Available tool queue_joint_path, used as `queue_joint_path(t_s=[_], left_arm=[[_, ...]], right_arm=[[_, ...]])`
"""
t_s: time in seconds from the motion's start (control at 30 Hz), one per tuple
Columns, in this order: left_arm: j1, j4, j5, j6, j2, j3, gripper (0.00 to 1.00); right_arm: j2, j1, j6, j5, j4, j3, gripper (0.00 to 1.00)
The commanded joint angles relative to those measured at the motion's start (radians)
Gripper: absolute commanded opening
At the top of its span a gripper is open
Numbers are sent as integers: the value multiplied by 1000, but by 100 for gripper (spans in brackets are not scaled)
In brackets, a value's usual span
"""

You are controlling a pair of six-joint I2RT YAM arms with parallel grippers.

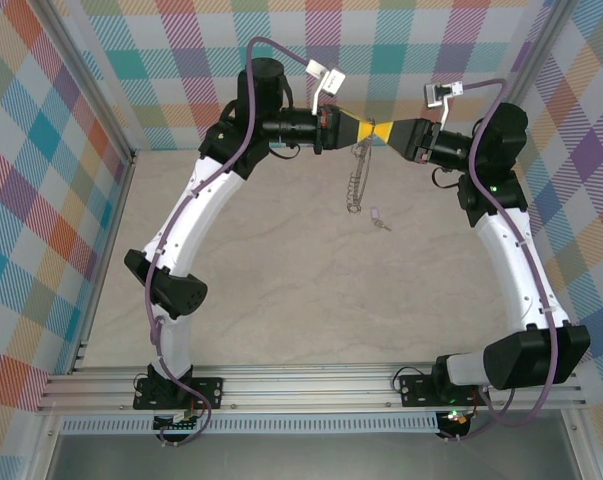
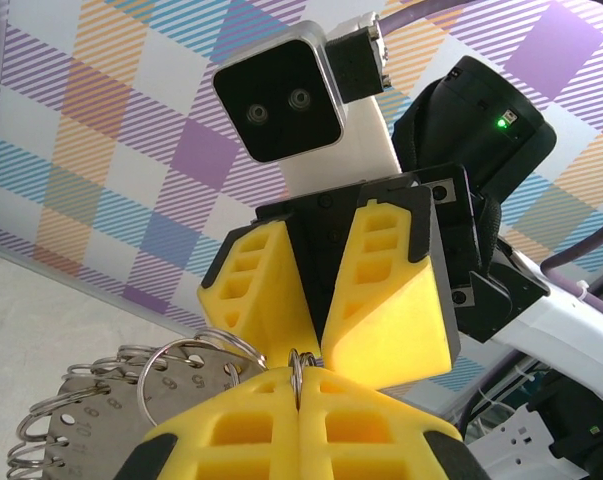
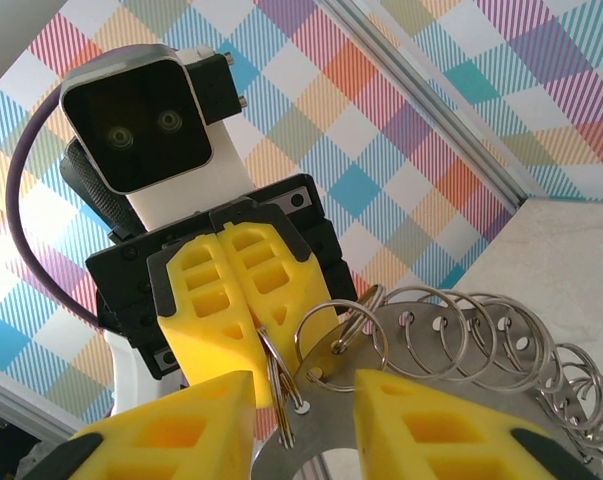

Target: Put the keys on the keyring

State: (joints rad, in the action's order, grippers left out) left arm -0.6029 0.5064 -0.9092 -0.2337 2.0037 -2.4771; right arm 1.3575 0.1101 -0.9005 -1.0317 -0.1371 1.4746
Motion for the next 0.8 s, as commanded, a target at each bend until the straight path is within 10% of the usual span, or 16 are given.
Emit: queue_joint_path(t_s=[0.0,0.33,0.47,0.77], left_arm=[[11,-21,-28,14,4,-35,0],[14,-17,-5,6,26,-60,2],[32,26,118,5,11,-60,44],[73,-93,150,-100,-73,53,67]], right_arm=[[4,8,9,-25,-42,39,25],[9,9,30,-31,-27,46,0],[2,7,112,4,63,66,0],[16,7,102,22,37,83,0]])
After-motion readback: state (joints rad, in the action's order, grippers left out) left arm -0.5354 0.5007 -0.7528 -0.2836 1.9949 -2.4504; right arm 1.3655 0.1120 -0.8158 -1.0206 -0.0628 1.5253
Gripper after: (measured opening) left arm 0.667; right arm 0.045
